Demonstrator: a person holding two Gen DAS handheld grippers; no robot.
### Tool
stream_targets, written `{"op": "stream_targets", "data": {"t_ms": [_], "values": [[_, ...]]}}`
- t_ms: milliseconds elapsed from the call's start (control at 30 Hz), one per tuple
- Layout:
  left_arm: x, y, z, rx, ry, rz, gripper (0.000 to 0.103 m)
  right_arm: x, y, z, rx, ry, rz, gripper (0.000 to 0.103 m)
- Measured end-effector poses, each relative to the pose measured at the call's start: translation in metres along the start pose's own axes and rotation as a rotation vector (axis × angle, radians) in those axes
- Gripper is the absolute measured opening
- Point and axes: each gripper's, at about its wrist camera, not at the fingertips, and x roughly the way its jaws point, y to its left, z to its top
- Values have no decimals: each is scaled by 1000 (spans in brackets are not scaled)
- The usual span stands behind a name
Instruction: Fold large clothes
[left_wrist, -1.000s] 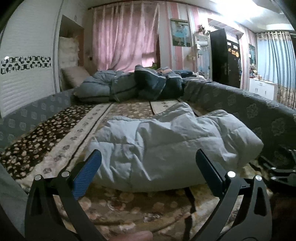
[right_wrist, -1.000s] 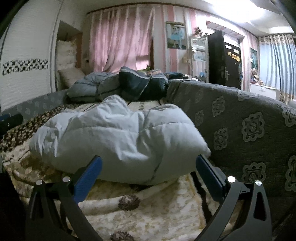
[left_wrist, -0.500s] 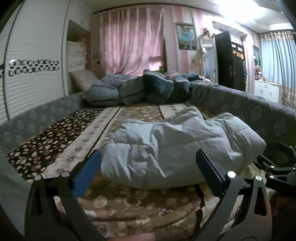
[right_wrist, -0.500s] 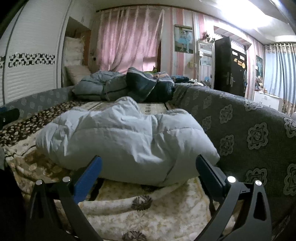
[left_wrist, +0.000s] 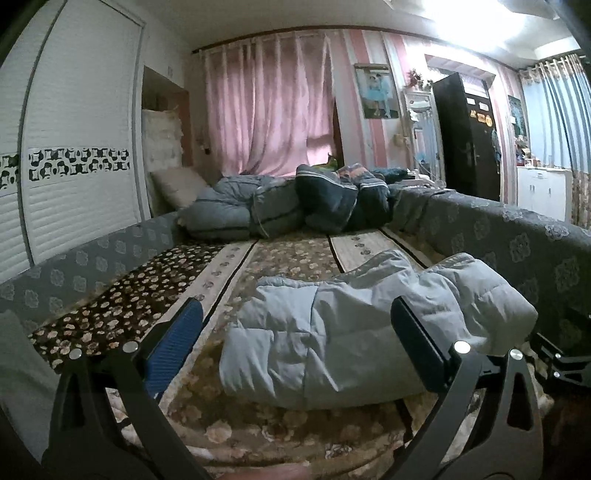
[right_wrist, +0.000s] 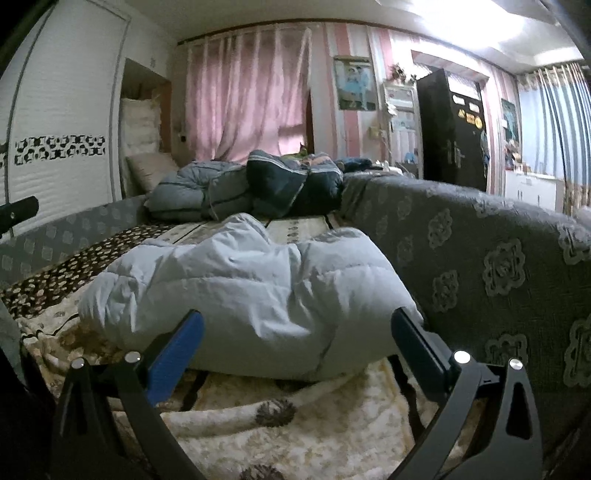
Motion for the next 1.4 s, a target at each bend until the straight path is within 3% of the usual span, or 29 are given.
{"op": "stream_targets", "data": {"t_ms": [200, 433, 733, 900, 1000, 1100, 1200, 1333, 1400], "values": [[-1, -10, -9, 55, 32, -30, 100, 0, 3, 7, -11, -40, -1, 101], [7, -14, -2, 36, 39, -19, 100, -6, 5, 8, -42, -40, 9, 101], [9, -4, 34, -41, -21, 24, 100, -1, 10, 15, -15, -26, 18, 101], [6, 13, 34, -74, -6, 64, 100, -4, 12, 15, -17, -8, 5, 101], [6, 25, 33, -120, 9, 56, 100, -4, 12, 16, -11, 3, -11, 101], [6, 28, 32, -103, -16, 64, 100, -4, 13, 19, -36, 11, -14, 101], [17, 28, 34, -135, -1, 29, 100, -9, 12, 25, -54, -4, -39, 101], [29, 15, 28, -86, -15, 22, 100, -9, 5, 26, -26, -17, -61, 101], [39, 12, 22, -68, 18, 14, 100, -4, 8, 24, -51, -10, -78, 101]]}}
